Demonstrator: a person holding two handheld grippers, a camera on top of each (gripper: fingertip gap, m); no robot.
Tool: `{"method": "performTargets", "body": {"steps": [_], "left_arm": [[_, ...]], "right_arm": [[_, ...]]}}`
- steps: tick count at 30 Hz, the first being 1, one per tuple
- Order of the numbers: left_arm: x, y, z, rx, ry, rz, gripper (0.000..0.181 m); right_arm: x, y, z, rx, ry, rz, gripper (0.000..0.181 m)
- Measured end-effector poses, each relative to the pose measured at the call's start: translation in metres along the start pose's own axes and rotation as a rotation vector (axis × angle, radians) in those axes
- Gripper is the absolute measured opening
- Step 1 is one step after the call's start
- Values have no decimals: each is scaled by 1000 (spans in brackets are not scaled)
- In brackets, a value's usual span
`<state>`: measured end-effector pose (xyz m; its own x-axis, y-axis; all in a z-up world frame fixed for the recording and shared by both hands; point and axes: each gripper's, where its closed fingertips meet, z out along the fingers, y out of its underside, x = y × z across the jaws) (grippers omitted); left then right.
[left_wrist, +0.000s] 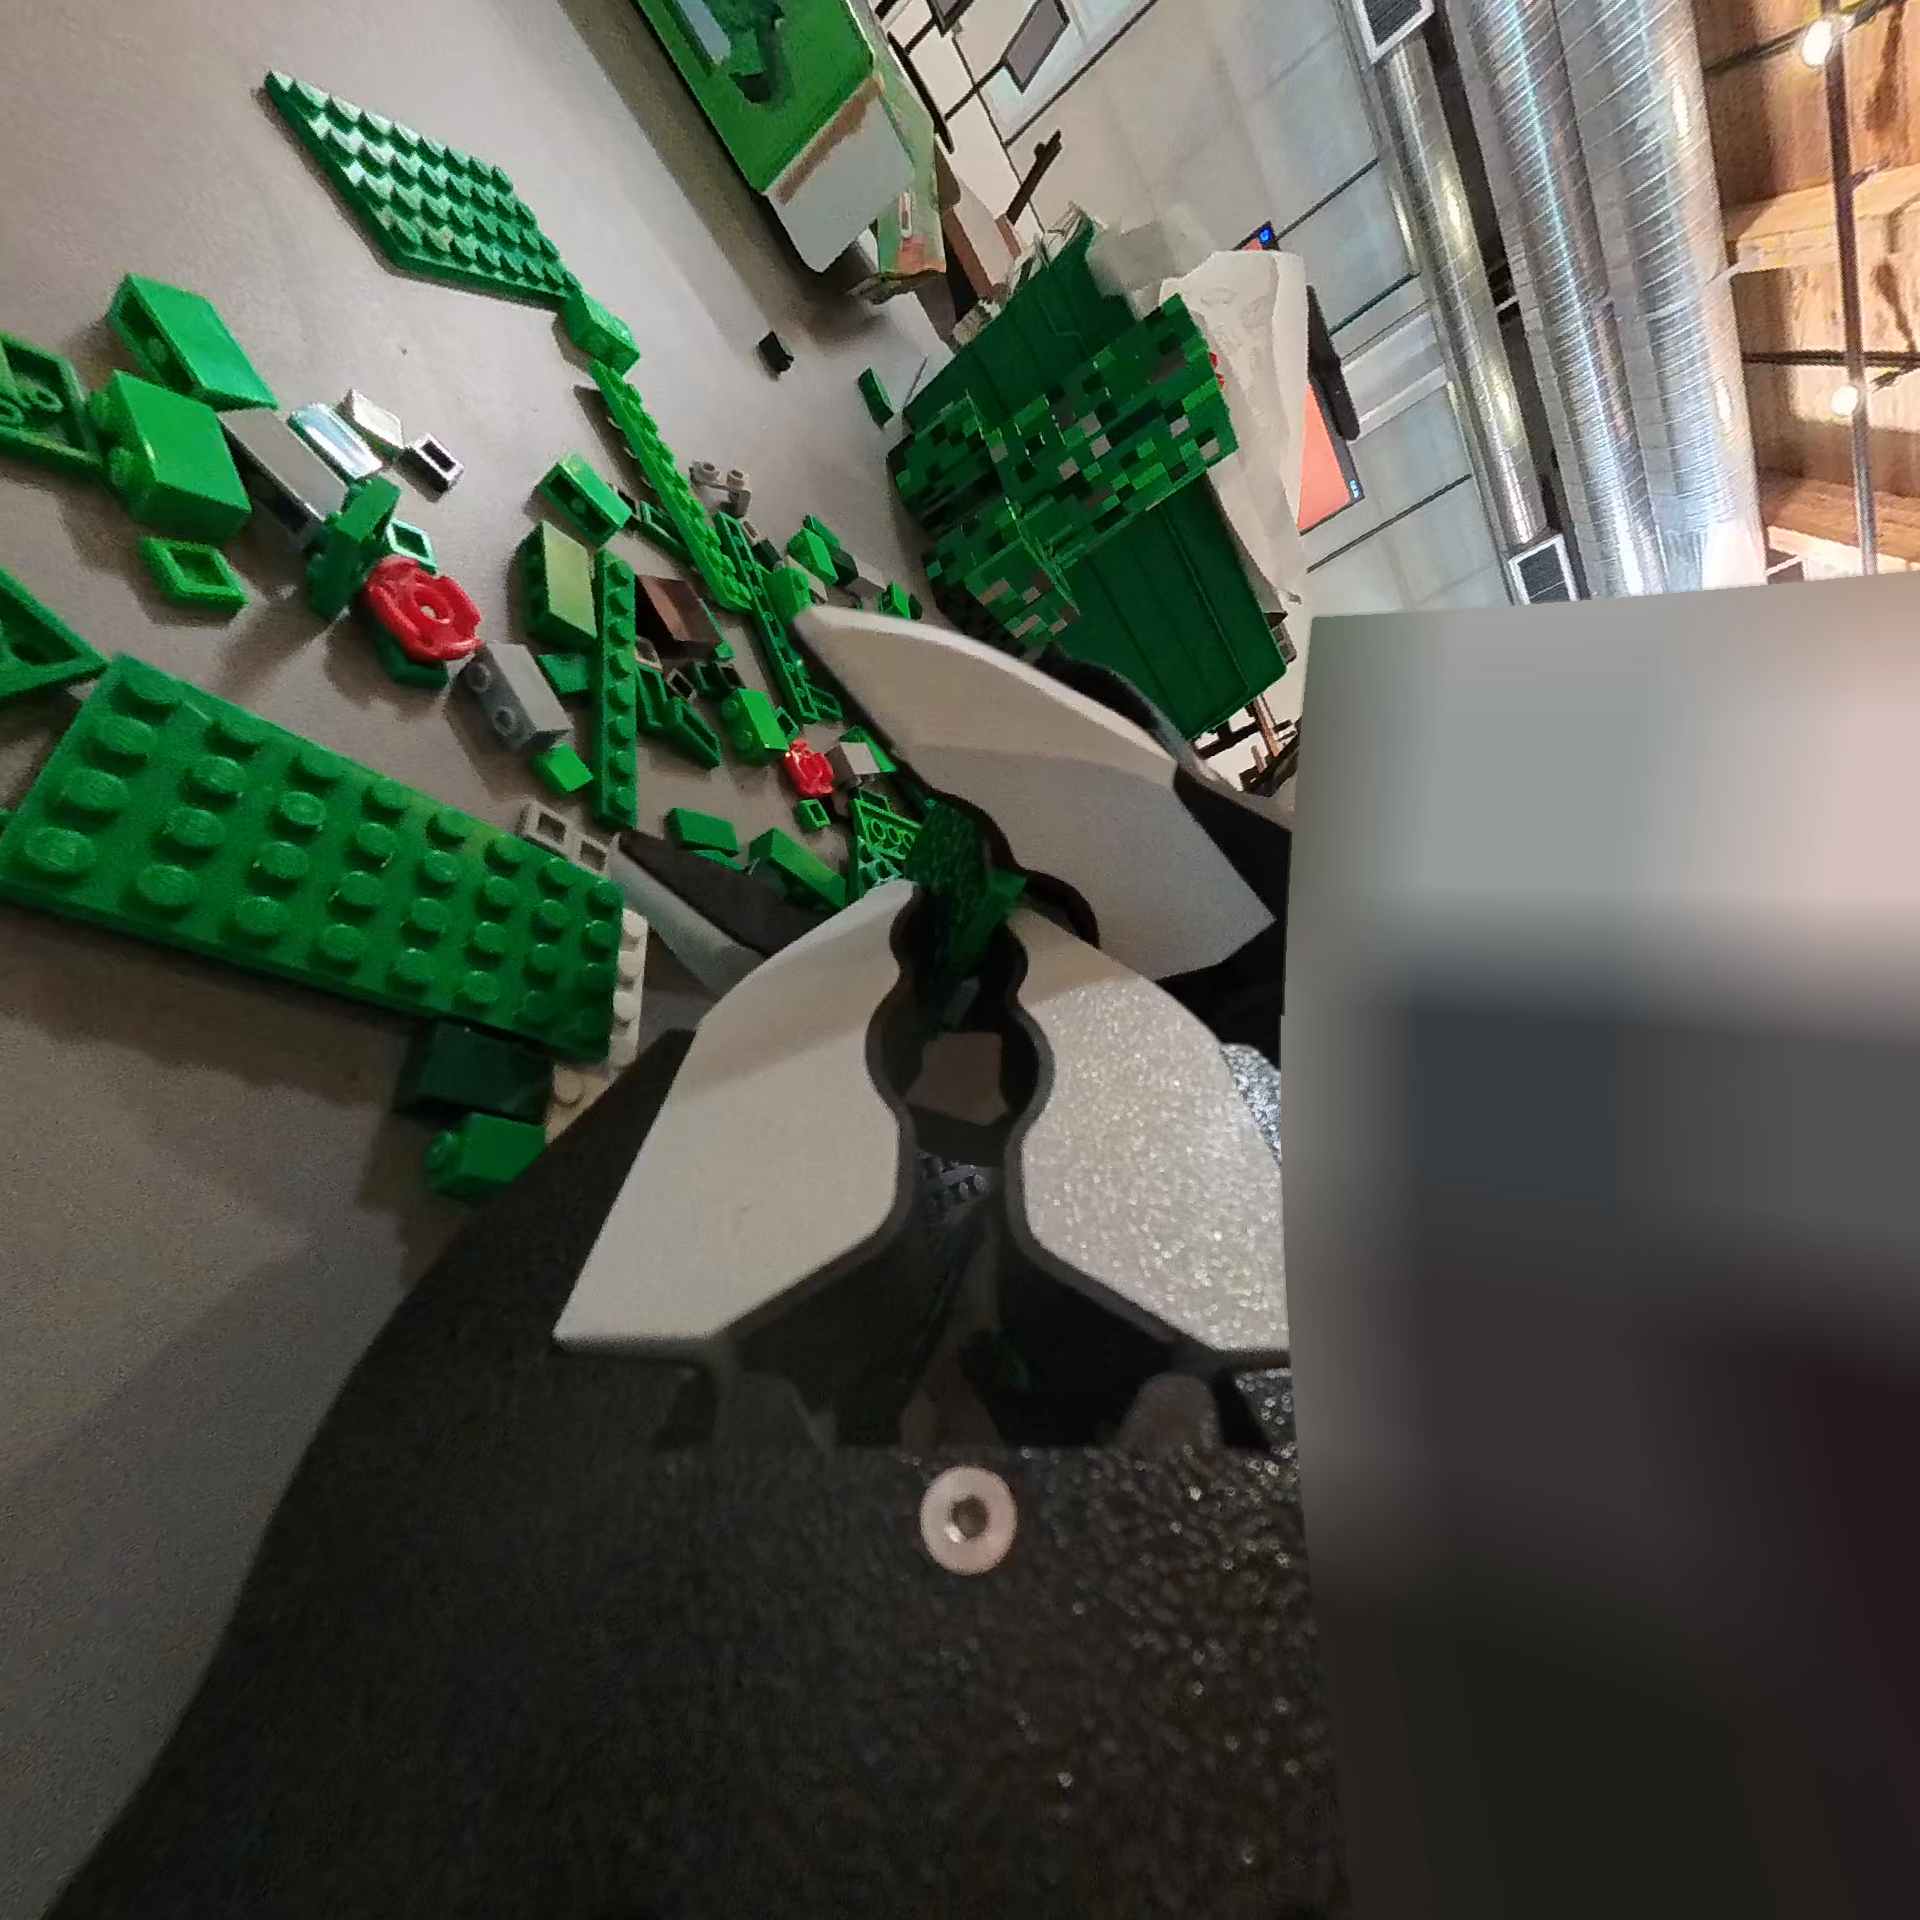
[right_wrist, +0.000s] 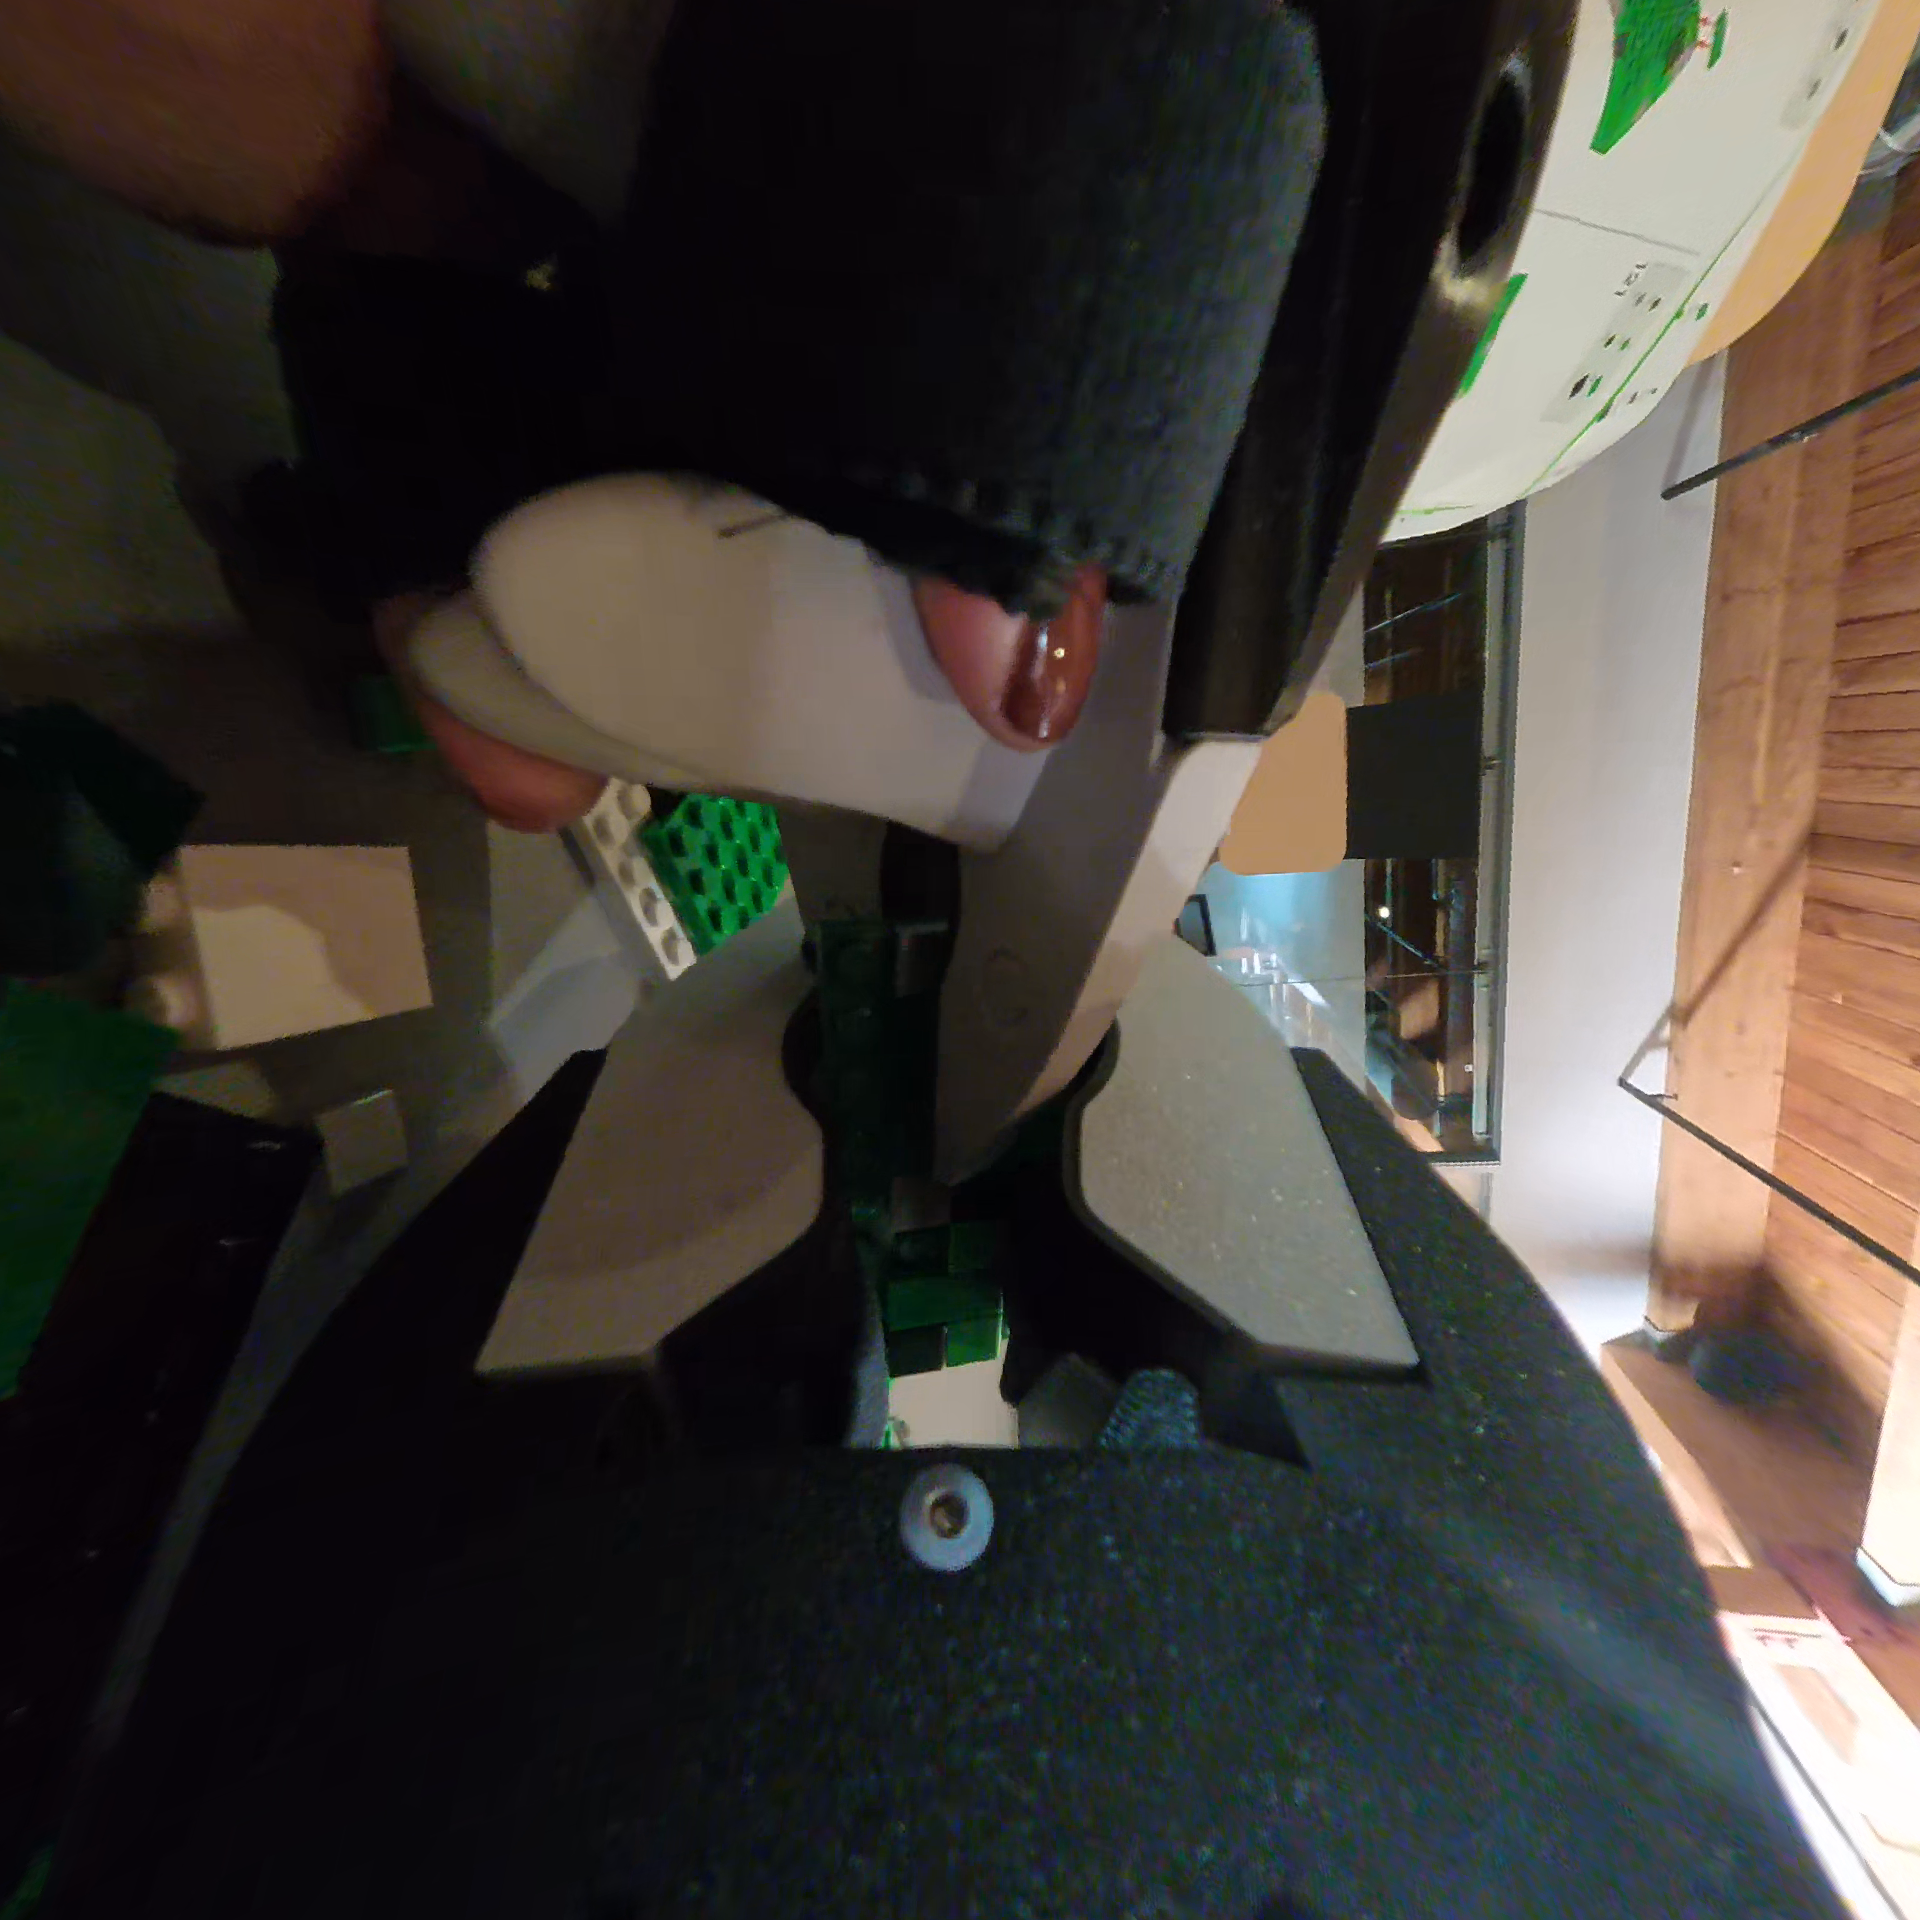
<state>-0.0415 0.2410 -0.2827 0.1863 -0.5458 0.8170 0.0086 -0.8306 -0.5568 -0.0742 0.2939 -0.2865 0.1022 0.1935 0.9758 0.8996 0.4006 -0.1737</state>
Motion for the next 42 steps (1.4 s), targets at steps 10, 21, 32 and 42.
{"method": "performTargets", "body": {"steps": [10,21,32,42], "left_arm": [[1,1,0,4,-26,86,12],[7,6,0,-42,-42,274,12],[-1,5,4,-21,-126,254,6],[10,-6,-5,49,86,-16,6]], "right_arm": [[-3,-2,-1,36,-56,121,37],[-8,-10,-7,117,-191,313,37],[-6,-3,-3,92,-123,215,36],[11,-11,-6,103,91,-36,38]]}}
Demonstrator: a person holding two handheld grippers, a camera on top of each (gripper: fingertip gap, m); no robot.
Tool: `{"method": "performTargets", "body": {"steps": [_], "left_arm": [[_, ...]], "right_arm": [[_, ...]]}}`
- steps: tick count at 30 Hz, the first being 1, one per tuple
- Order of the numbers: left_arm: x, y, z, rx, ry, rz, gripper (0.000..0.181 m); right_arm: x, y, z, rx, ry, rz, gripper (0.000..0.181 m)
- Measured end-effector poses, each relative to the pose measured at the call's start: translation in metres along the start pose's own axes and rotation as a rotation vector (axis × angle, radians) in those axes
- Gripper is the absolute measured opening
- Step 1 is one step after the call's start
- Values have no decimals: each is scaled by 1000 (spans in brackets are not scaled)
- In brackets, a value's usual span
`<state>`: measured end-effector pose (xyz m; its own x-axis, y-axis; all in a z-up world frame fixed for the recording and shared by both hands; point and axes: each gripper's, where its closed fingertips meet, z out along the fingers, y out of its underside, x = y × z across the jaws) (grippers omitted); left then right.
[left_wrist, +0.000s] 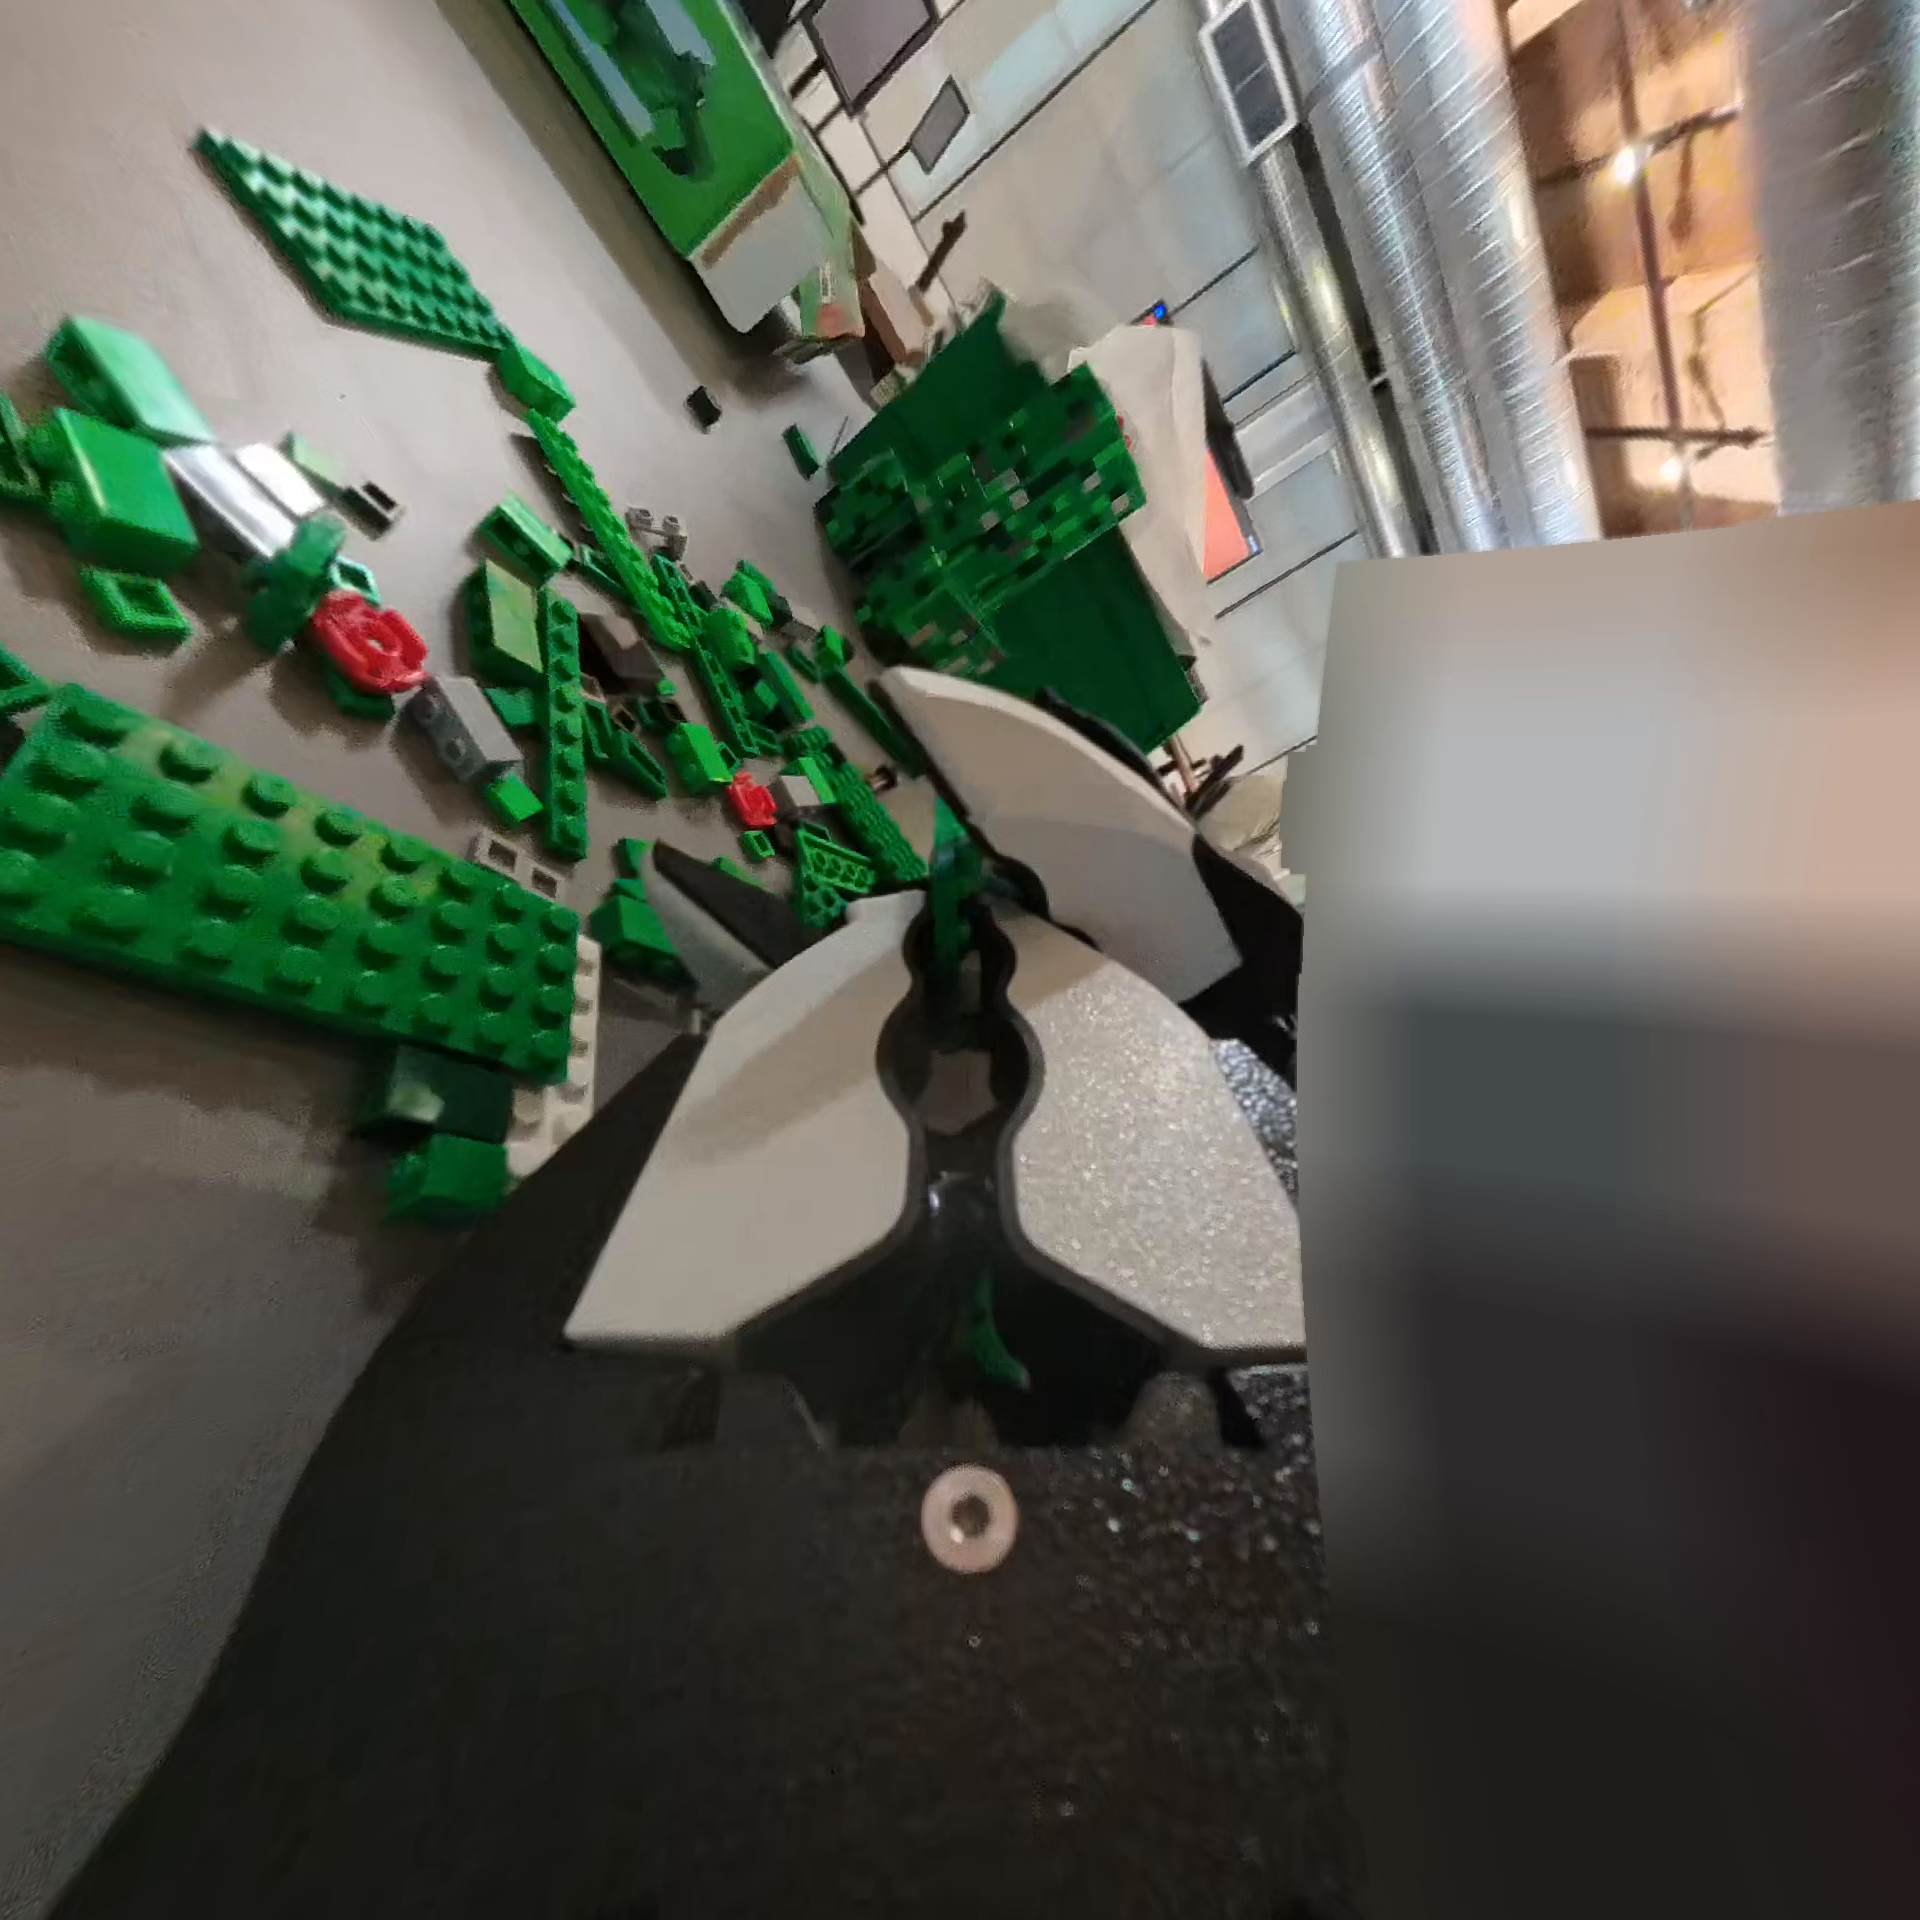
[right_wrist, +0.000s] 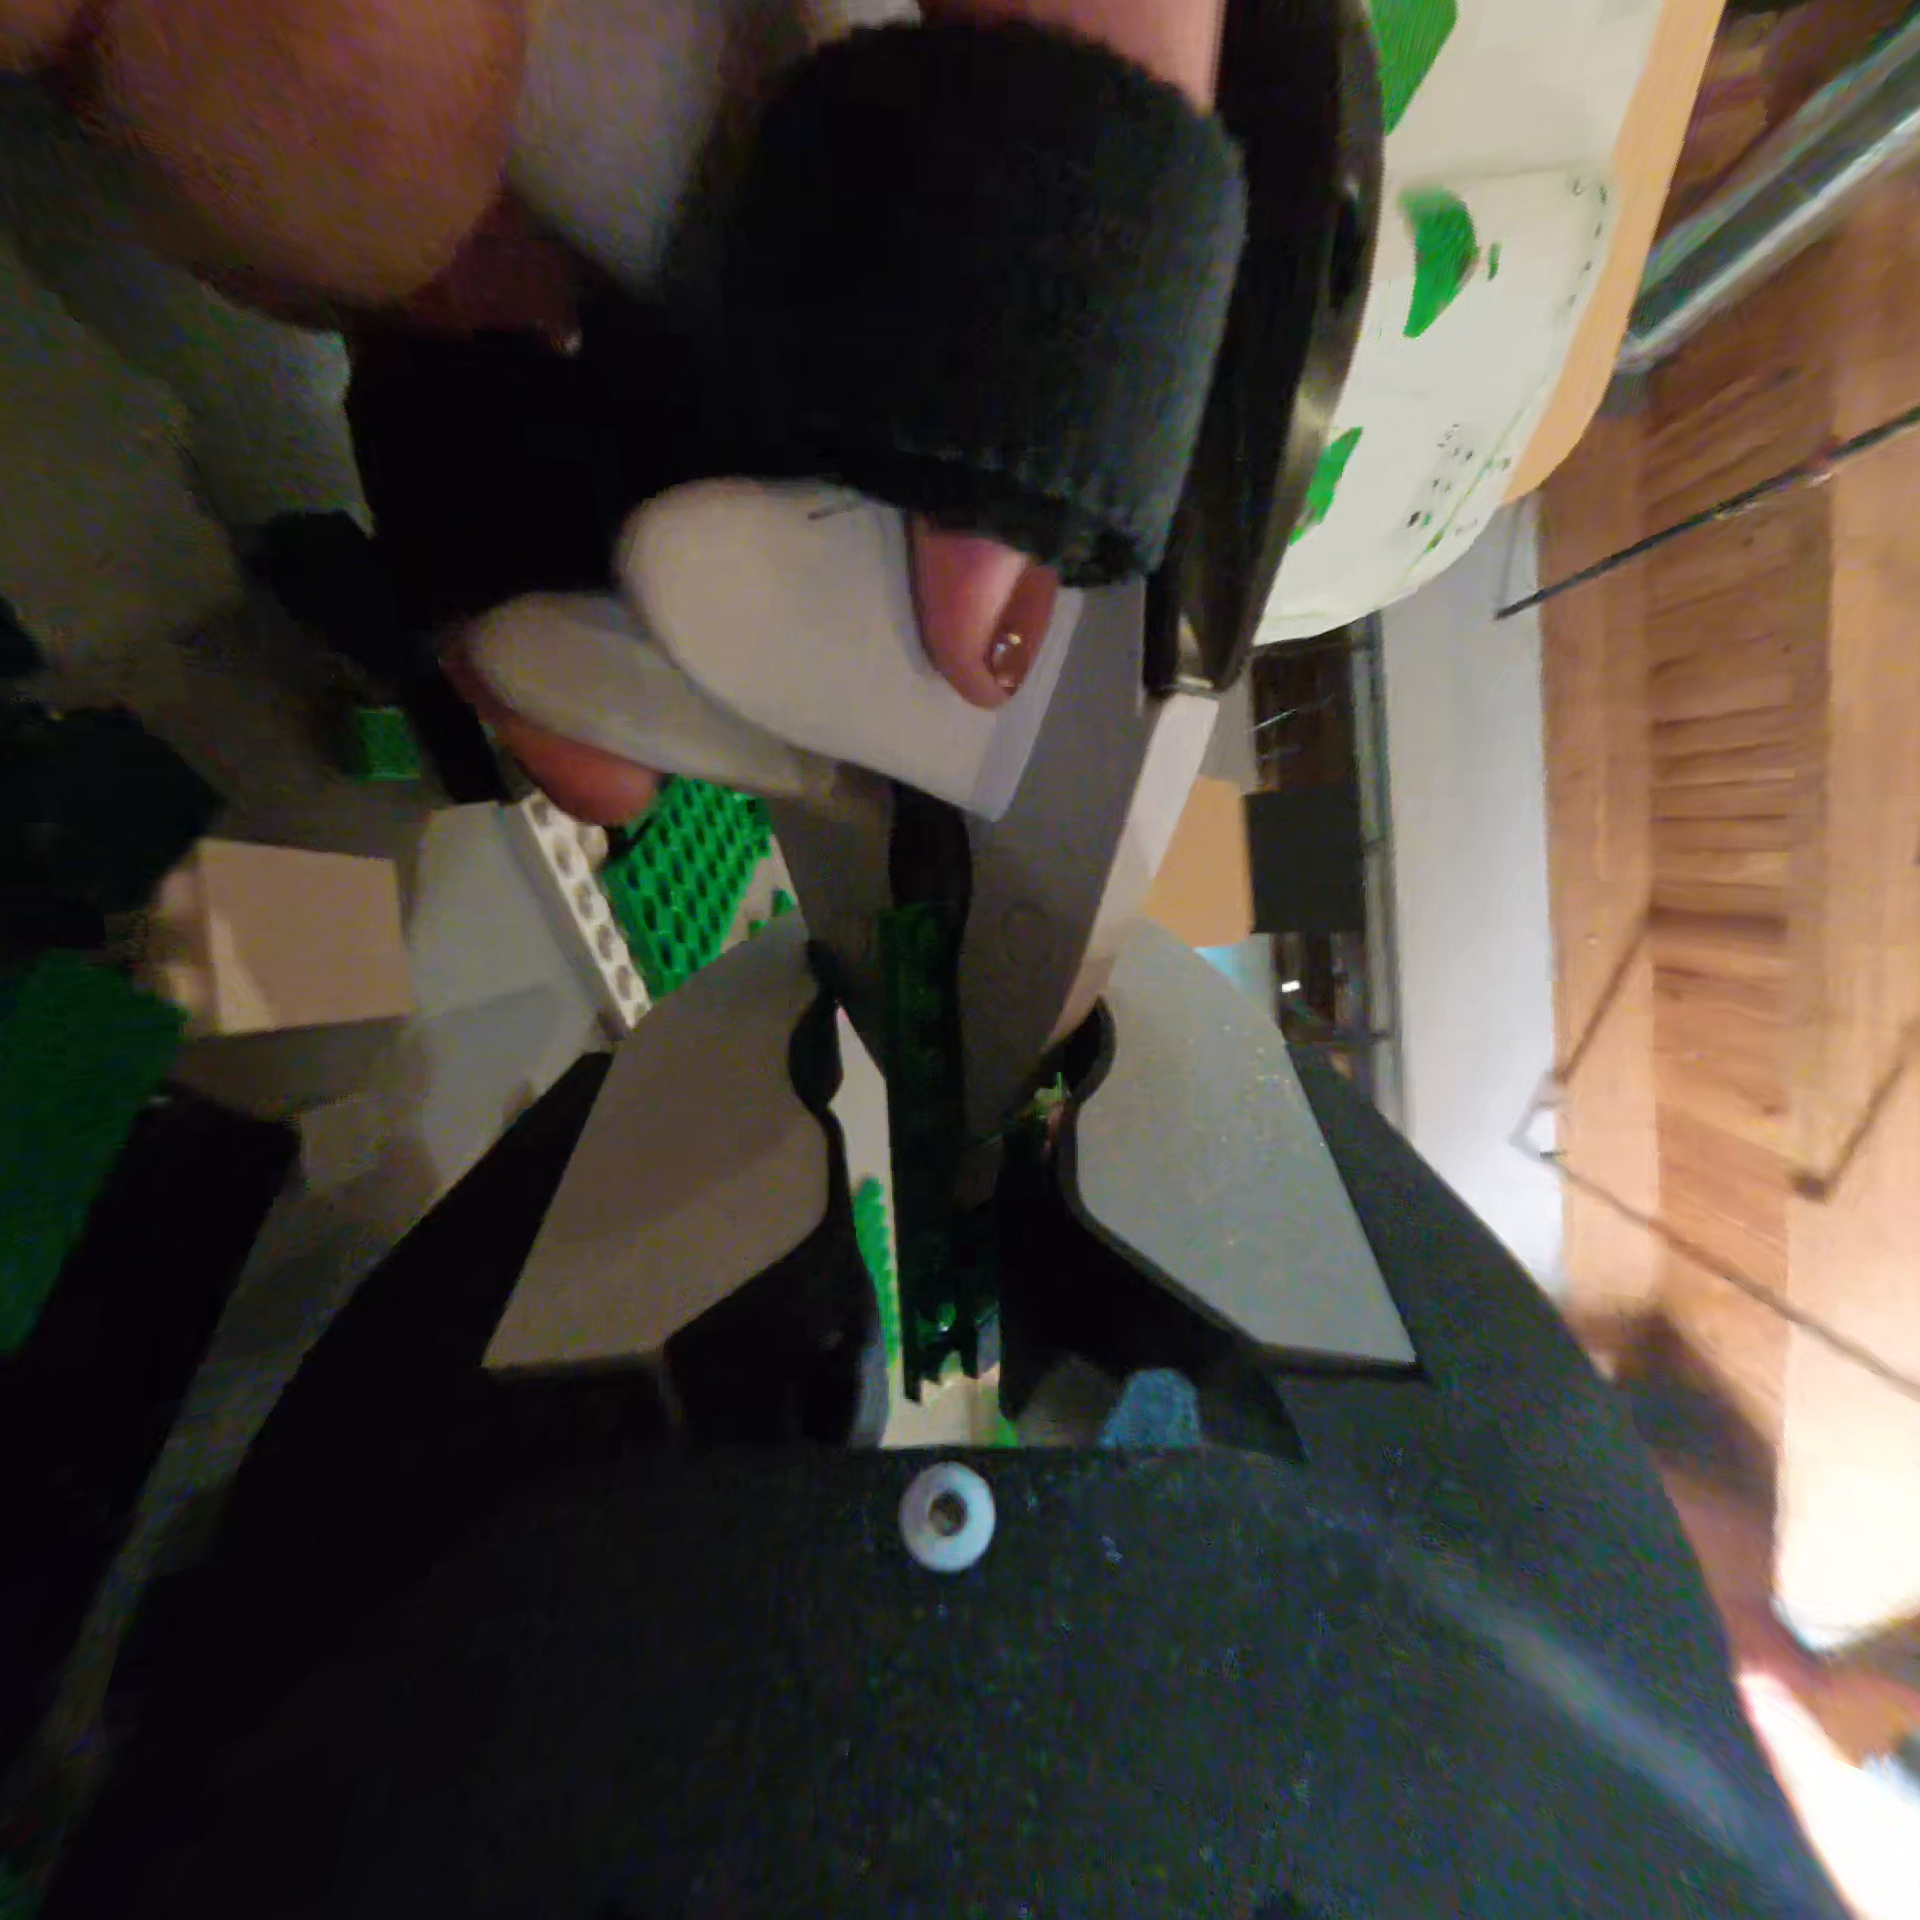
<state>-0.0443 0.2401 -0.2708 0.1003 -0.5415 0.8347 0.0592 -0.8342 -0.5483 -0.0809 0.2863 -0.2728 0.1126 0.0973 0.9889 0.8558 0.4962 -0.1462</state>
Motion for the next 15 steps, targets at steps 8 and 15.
{"method": "performTargets", "body": {"steps": [8,15], "left_arm": [[-8,4,4,-19,-124,109,6],[-14,13,9,-81,-186,157,6]], "right_arm": [[-11,9,4,-23,-162,277,50],[-24,0,0,2,-254,254,48]]}}
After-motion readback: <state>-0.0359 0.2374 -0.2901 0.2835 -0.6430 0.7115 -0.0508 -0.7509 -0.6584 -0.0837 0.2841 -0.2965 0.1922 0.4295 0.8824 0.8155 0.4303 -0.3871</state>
